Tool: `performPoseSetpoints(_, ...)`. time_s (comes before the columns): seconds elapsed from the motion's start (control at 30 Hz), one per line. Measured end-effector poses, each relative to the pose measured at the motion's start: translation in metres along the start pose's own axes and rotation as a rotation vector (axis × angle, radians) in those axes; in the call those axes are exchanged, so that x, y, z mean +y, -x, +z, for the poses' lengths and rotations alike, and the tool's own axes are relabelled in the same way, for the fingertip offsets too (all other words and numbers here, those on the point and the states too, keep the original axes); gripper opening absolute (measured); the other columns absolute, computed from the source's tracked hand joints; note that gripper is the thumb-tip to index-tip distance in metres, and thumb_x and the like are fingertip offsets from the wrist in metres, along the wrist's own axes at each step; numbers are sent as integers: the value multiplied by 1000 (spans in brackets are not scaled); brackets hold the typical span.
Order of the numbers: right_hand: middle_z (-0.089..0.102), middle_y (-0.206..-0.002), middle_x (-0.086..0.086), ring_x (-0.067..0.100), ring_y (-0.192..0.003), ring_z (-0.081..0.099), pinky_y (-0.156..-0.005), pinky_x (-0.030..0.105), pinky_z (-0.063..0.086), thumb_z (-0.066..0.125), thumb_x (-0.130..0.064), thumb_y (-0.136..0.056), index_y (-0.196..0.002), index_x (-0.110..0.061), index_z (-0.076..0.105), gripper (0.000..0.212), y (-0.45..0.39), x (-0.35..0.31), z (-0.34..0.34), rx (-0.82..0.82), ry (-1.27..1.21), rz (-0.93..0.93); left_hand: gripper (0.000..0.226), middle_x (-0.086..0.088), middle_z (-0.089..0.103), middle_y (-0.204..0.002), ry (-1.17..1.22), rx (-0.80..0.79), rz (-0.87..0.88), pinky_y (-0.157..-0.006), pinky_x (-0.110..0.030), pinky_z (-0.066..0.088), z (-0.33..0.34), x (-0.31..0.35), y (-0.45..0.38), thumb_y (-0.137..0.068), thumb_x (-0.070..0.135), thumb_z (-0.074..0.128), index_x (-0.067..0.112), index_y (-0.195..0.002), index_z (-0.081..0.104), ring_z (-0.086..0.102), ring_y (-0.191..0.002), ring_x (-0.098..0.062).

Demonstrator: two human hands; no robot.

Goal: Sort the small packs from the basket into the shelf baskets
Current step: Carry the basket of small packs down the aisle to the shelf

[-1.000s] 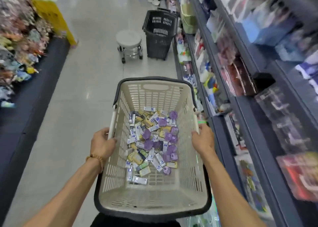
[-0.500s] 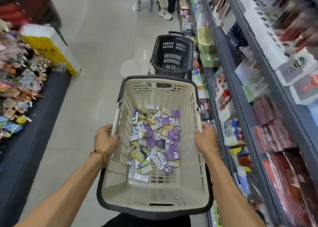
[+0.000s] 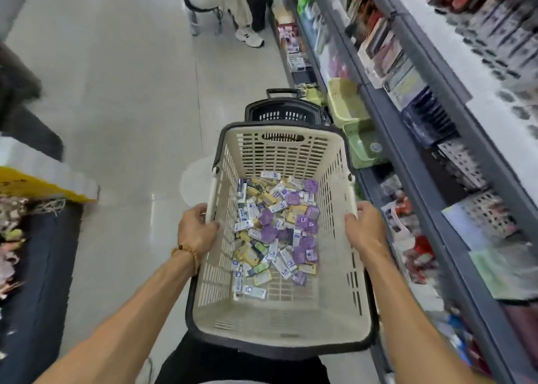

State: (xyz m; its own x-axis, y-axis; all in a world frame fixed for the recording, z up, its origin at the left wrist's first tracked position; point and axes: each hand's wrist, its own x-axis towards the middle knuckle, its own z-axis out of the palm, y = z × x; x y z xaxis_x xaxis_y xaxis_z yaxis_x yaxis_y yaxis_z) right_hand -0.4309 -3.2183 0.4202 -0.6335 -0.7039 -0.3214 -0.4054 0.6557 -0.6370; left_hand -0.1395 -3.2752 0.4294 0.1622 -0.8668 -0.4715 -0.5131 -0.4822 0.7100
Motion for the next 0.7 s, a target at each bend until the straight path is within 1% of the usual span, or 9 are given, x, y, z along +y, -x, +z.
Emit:
performPoseSetpoints(0.07, 67, -105, 16, 35, -98, 63, -84, 41, 52, 54, -5, -93, -109, -6, 61, 18, -38, -27, 20, 28, -24, 49, 33, -8, 70, -92, -29, -45, 28, -71, -43, 60, 0, 28, -59, -86, -1, 62, 12, -116, 63, 69, -77, -26)
performPoseSetpoints(0.13, 67, -109, 16, 34, -100, 62, -88, 42, 51, 54, -7, -94, -113, -6, 61, 21, -75, -50, 35, 47, -51, 100, 31, -9, 70, -92, -60, -68, 39, -73, -45, 60, 1, 56, -109, -86, 0, 61, 12, -114, 64, 69, -80, -28)
performPoseSetpoints(0.23, 67, -111, 14, 30, -99, 62, -88, 39, 51, 53, -7, -95, -114, -8, 61, 21, -130, -78, 54, 47, -97, 130, 30, -9, 69, -92, -90, -90, 43, -74, -44, 59, 8, 95, -173, -86, 0, 60, 11, -114, 64, 68, -80, -28)
performPoseSetpoints(0.33, 68, -110, 13, 30, -99, 63, -87, 36, 50, 54, -6, -93, -111, -8, 64, 20, -194, -102, 71, 57, -80, 159, 34, -11, 69, -97, -106, -117, 37, -75, -43, 59, 26, 131, -239, -87, -2, 59, 9, -119, 63, 67, -83, -29)
performPoseSetpoints(0.47, 69, -112, 15, 34, -104, 63, -94, 43, 51, 54, -5, -92, -112, -5, 64, 23, -290, -115, 100, 27, -60, 173, 37, -11, 69, -100, -99, -133, 19, -74, -42, 59, 70, 162, -325, -87, -4, 60, 8, -122, 61, 68, -84, -28)
performPoseSetpoints(0.57, 67, -116, 14, 33, -108, 62, -97, 45, 49, 54, -8, -94, -117, -7, 61, 24, -354, -116, 124, 27, -48, 207, 35, -12, 69, -100, -77, -134, -23, -77, -44, 59, 104, 174, -382, -87, -5, 59, 7, -121, 62, 68, -85, -29)
performPoseSetpoints(0.7, 65, -115, 13, 33, -105, 61, -94, 47, 50, 55, -10, -95, -118, -10, 58, 23, -427, -112, 153, 31, -20, 232, 36, -13, 68, -101, -43, -138, -65, -79, -45, 58, 147, 180, -447, -88, -5, 60, 6, -122, 60, 66, -87, -28)
